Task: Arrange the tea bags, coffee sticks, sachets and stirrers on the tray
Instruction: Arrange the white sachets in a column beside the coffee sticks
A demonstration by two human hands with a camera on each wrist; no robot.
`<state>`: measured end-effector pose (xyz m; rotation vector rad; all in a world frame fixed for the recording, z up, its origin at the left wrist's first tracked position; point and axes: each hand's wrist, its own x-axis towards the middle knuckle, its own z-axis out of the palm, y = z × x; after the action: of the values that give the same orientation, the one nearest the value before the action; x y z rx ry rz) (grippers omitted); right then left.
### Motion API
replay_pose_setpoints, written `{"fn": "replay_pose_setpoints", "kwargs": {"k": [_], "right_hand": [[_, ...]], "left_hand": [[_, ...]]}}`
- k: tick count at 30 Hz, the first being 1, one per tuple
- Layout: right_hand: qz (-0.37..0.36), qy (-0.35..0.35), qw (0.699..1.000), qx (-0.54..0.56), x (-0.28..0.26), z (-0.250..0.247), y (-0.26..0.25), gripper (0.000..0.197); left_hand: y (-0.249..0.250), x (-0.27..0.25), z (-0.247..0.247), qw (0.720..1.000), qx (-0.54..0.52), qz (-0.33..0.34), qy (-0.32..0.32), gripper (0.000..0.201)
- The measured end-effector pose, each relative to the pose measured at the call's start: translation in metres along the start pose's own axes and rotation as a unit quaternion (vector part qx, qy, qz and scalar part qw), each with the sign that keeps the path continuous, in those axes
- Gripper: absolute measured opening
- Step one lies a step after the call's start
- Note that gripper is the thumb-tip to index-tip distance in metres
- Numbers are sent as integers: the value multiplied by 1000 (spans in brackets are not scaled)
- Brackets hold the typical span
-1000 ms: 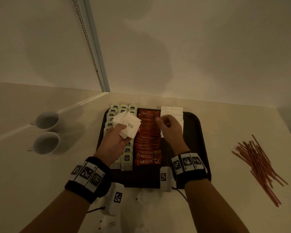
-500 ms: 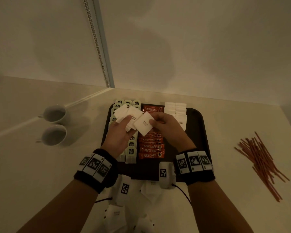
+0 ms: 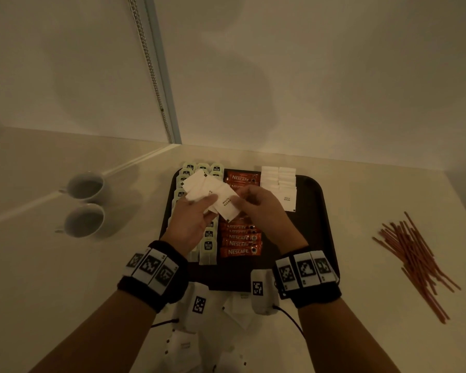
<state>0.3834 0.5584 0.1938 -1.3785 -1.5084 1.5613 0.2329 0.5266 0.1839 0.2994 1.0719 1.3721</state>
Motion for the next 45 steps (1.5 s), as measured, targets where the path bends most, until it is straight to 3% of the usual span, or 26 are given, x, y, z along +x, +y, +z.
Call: {"fn": "replay_pose_setpoints", "kwargs": {"k": [2,5,9,12,16,24,34,38,40,42,45], "right_hand": [[-7,14,1000,-27,1,-4,0,6],[9,33,998,60,0,-20,10,8],[47,136,982,121,0,-56,39,8],[94,220,969,60,3,-82,64,18],[128,293,947,-22,13,-104,91,9],[158,261,944,-126,36,-109,114,19],[146,304,914,-226,44,-108,116,22],[103,319,920,-201,37,-94,94,26],[35,272,949,-157,32,-75,65,22],[-18,156,984,-83,26,-50,31,23],[-26,0,997,-76,19,-21,-1,32]], "left_hand": [[2,-1,2,1000,-21,-7,4,28],[4,-1,3,997,-64,-33,8,19],[3,4,-2,998,8,-53,41,18],[0,6,-5,997,12,-65,38,18],[-4,6,-9,997,48,-57,25,20],[-2,4,-9,996,81,-37,9,21],[5,2,-1,998,-9,-58,38,20],[5,1,1,998,-5,-48,35,21],[4,2,0,999,15,-42,30,21],[1,2,1,998,52,-38,21,19],[-2,-2,4,995,93,-34,10,21]]}}
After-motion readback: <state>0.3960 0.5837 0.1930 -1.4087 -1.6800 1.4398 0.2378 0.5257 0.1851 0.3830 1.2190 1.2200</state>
